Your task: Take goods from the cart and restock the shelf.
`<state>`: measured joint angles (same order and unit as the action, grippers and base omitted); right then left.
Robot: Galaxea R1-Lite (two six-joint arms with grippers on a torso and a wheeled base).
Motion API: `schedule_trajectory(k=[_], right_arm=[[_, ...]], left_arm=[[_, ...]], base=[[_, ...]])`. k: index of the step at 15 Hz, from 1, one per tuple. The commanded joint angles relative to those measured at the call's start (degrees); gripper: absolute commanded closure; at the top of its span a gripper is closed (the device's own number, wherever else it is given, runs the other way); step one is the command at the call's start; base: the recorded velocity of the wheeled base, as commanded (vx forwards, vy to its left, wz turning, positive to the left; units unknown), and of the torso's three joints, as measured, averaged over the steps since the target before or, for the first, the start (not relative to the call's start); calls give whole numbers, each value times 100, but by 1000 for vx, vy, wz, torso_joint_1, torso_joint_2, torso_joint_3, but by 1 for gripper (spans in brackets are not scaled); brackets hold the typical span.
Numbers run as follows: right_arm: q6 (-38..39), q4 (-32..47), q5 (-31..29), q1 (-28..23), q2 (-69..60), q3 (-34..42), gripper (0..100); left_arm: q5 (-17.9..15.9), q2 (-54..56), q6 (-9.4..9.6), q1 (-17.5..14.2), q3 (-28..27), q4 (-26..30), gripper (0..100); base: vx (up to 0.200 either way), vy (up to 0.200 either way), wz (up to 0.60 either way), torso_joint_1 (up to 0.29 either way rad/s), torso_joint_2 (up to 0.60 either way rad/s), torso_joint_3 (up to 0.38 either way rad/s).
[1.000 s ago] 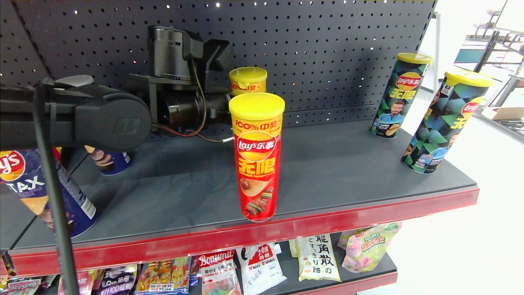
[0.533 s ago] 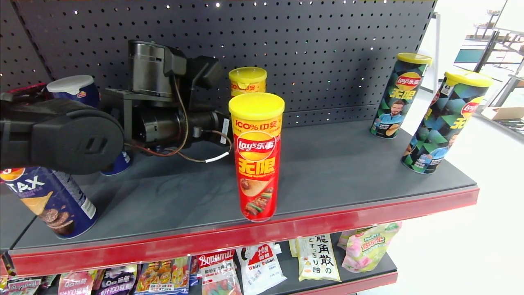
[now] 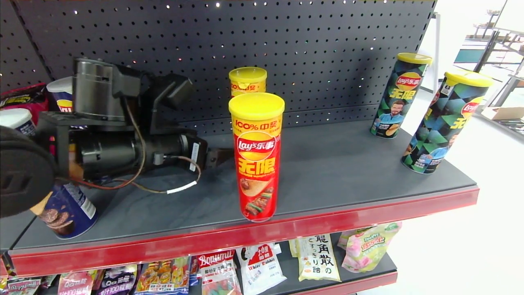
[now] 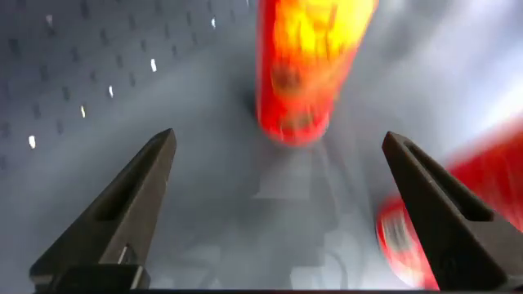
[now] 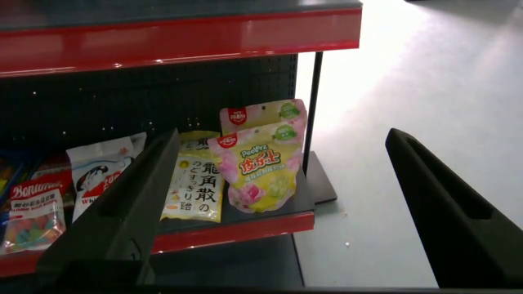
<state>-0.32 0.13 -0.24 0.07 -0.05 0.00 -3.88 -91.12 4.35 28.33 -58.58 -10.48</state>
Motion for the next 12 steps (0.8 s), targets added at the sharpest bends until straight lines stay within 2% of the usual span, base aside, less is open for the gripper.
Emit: schedule_trajectory(k=[1, 2, 4, 5, 6, 7, 8, 9, 10, 12], right_arm=[[-3, 4, -2, 1, 5, 0, 0], [-3, -5, -2, 1, 5, 0, 0], [-3, -5, -2, 1, 5, 0, 0], [-3, 4, -2, 1, 5, 0, 0], [-3, 4, -2, 1, 5, 0, 0], [-3, -5, -2, 1, 5, 0, 0], [-3, 4, -2, 1, 5, 0, 0], [-3, -5, -2, 1, 5, 0, 0], [-3, -5, -2, 1, 5, 0, 0], [-3, 4, -2, 1, 5, 0, 0]], left_arm=[[-25, 860, 4, -21, 663, 2, 0], [-25, 1528, 22, -12, 1155, 2, 0], [-43, 2863, 303, 15, 1999, 143, 0], [-43, 3083, 312, -3, 2113, 205, 0], [-52, 3997, 312, -267, 2474, 530, 0], [-96, 4349, 312, -434, 2562, 714, 0], [-219, 4885, 285, -618, 2562, 1136, 0], [-219, 5834, 66, -847, 2562, 1989, 0], [-236, 6423, -92, -882, 2614, 2472, 0], [-192, 7284, -128, -891, 2773, 3140, 0]], base=[[0, 0, 0, 0, 0, 0], [0, 0, 0, 0, 0, 0], [0, 0, 0, 0, 0, 0], [0, 0, 0, 0, 0, 0], [0, 0, 0, 0, 0, 0], [0, 0, 0, 0, 0, 0], [0, 0, 0, 0, 0, 0], [0, 0, 0, 0, 0, 0], [0, 0, 0, 0, 0, 0], [0, 0, 0, 0, 0, 0]])
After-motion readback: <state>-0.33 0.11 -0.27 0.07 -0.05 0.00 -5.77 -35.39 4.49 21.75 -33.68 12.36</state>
